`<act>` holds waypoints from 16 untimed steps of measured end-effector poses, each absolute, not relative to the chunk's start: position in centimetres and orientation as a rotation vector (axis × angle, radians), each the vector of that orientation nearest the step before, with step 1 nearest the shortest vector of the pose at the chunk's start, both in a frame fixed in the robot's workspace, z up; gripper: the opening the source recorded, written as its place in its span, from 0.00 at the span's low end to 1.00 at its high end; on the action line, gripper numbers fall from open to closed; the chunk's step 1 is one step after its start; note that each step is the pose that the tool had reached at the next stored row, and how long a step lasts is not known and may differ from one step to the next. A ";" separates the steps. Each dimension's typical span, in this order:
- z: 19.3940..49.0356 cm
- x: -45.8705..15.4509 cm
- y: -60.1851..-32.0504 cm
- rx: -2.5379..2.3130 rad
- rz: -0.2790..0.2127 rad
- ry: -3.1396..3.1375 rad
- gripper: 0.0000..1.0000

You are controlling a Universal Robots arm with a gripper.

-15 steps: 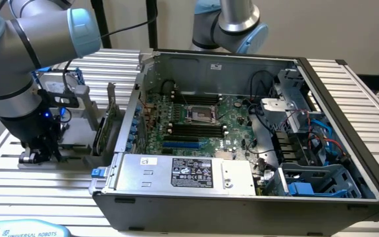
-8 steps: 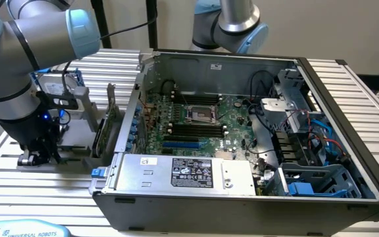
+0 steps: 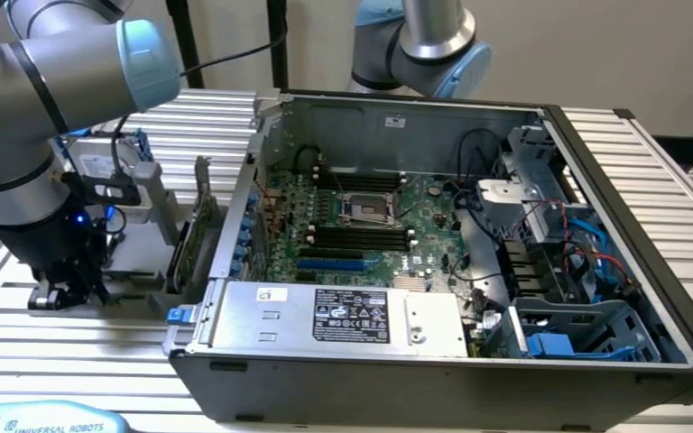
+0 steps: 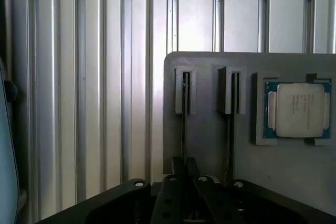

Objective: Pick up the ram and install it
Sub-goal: 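Pick up the ram and move it above insertion slot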

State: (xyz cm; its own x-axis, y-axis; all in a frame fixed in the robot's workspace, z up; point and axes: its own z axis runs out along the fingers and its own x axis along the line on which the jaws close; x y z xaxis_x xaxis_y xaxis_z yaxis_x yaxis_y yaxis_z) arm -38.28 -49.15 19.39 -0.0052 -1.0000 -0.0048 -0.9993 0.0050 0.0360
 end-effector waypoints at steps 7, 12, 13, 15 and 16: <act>19.4 -38.3 -49.2 2.200 -0.045 -2.212 0.13; 20.4 -38.3 -49.2 2.199 -0.046 -2.211 0.13; 20.7 -38.3 -49.2 2.199 -0.046 -2.211 0.13; 21.6 -38.3 -49.2 2.199 -0.047 -2.210 0.13; 22.0 -38.3 -49.2 2.199 -0.048 -2.210 0.13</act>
